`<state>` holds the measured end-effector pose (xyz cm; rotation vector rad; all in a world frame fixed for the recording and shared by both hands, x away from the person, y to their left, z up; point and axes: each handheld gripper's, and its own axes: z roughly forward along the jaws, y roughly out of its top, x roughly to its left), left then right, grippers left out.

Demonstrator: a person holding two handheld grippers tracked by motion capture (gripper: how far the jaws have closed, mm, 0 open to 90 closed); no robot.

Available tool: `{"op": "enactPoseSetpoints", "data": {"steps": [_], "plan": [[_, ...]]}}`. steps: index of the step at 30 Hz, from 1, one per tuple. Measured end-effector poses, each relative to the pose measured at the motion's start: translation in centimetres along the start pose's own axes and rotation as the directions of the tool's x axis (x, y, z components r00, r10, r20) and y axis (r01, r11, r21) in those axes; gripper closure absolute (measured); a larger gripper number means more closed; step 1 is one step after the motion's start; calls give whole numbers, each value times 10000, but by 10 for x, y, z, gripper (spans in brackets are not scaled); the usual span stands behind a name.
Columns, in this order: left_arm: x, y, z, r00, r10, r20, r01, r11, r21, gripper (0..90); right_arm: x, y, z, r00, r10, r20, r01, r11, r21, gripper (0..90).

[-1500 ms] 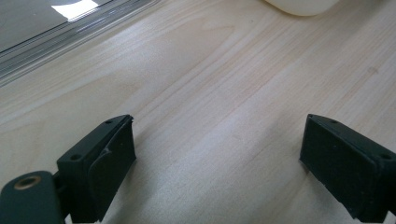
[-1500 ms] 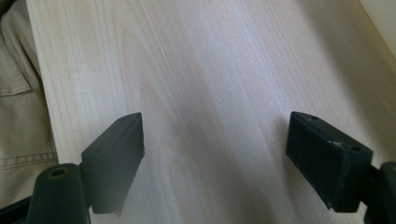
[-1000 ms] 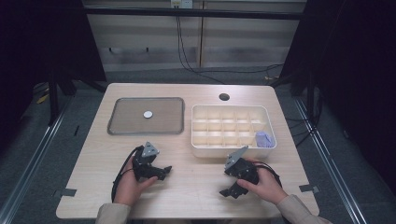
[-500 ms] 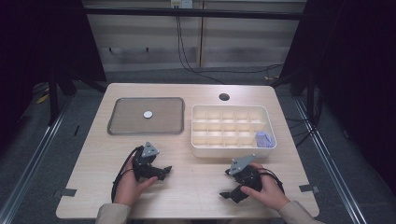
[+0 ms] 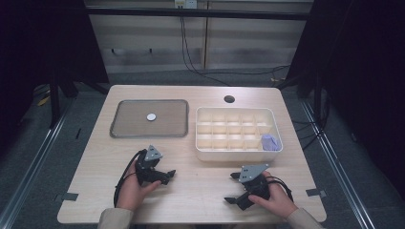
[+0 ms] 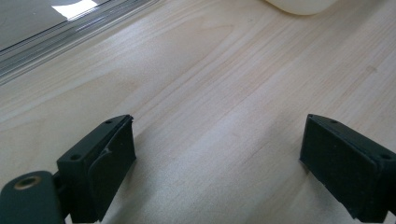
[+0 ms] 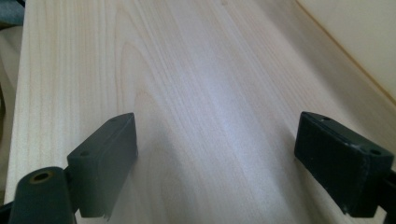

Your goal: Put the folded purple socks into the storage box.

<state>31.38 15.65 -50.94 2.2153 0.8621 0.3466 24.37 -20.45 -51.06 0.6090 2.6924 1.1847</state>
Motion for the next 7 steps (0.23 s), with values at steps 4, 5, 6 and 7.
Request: {"op": "enactPoseSetpoints", "data": {"steps": [4, 5, 6, 7], "plan": [[0, 0, 0, 10000, -14, 4, 14, 10000, -13, 94, -1, 0, 0, 10000, -64, -40, 64, 10000, 5, 128], [0, 0, 0, 10000, -21, 37, 21, 10000, -28, 94, -1, 0, 0, 10000, -69, -39, 69, 10000, 6, 127], [0, 0, 0, 10000, -12, 32, 12, 10000, -23, 94, -1, 0, 0, 10000, -56, -43, 56, 10000, 6, 128], [0, 0, 0, 10000, -19, 34, 19, 10000, -13, 94, -1, 0, 0, 10000, -68, -38, 68, 10000, 1, 128]]}}
